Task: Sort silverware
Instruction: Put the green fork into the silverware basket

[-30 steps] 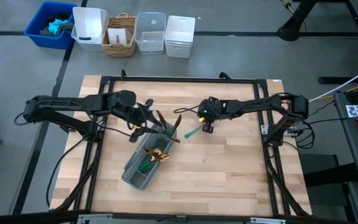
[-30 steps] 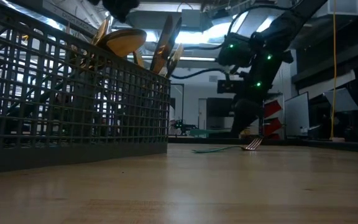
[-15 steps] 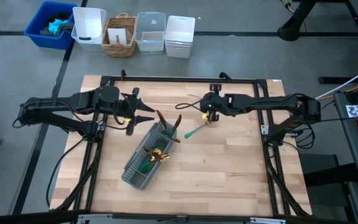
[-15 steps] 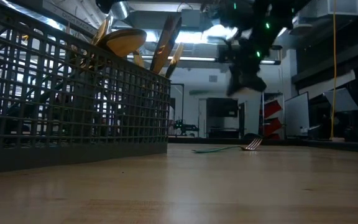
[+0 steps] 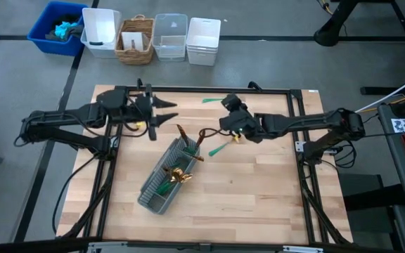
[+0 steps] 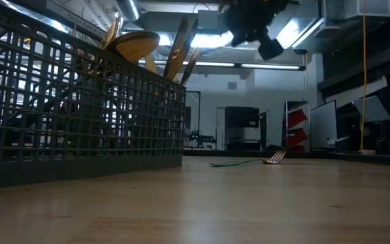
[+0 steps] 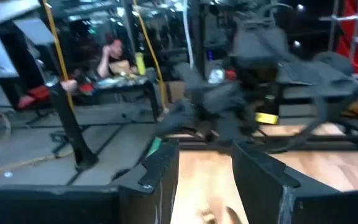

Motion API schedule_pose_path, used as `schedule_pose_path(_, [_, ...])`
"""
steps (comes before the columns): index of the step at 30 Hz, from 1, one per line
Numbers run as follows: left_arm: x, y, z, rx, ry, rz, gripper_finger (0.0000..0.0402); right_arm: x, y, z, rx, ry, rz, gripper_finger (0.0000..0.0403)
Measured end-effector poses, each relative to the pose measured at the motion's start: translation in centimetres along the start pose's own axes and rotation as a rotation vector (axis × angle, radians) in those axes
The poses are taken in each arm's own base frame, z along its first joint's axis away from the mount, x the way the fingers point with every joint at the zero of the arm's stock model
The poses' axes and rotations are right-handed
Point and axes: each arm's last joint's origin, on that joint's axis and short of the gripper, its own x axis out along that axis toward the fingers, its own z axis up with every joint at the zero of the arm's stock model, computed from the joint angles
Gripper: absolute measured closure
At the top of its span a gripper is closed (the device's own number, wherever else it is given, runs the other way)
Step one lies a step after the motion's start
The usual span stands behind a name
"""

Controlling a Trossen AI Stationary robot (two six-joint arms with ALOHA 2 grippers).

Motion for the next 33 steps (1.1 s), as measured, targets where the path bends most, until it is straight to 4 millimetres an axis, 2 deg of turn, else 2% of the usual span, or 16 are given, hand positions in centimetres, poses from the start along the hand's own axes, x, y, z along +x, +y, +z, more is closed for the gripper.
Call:
schedule_pose_path(7, [1.7, 0.0, -0.6, 0.052, 0.013, 0.009, 0.0263, -1.3, -1.9, 0.7, -0.080, -0.050, -0.127, 0.0394])
schedule_pose_path(17, [7.6, -1.1, -3.5, 0.385, 0.052, -0.003, 0.0263, -1.4, -2.8, 0.9, -0.100, -0.185, -0.218, 0.0392])
schedule_pose_path(22, [10.1, -1.4, -4.8, 0.529, 0.059, 0.083, 0.0263, -1.4, -2.8, 0.9, -0.102, -0.196, -0.219, 0.0391])
schedule_pose_path(27, [11.6, -1.4, -6.3, 0.630, 0.137, 0.186, 0.0263, -1.4, -2.7, 0.9, -0.106, -0.195, -0.217, 0.0391])
schedule_pose_path(33, [12.3, -1.3, -7.1, 0.681, 0.210, 0.285, 0.0263, -1.4, -2.7, 0.9, -0.097, -0.197, -0.218, 0.0391])
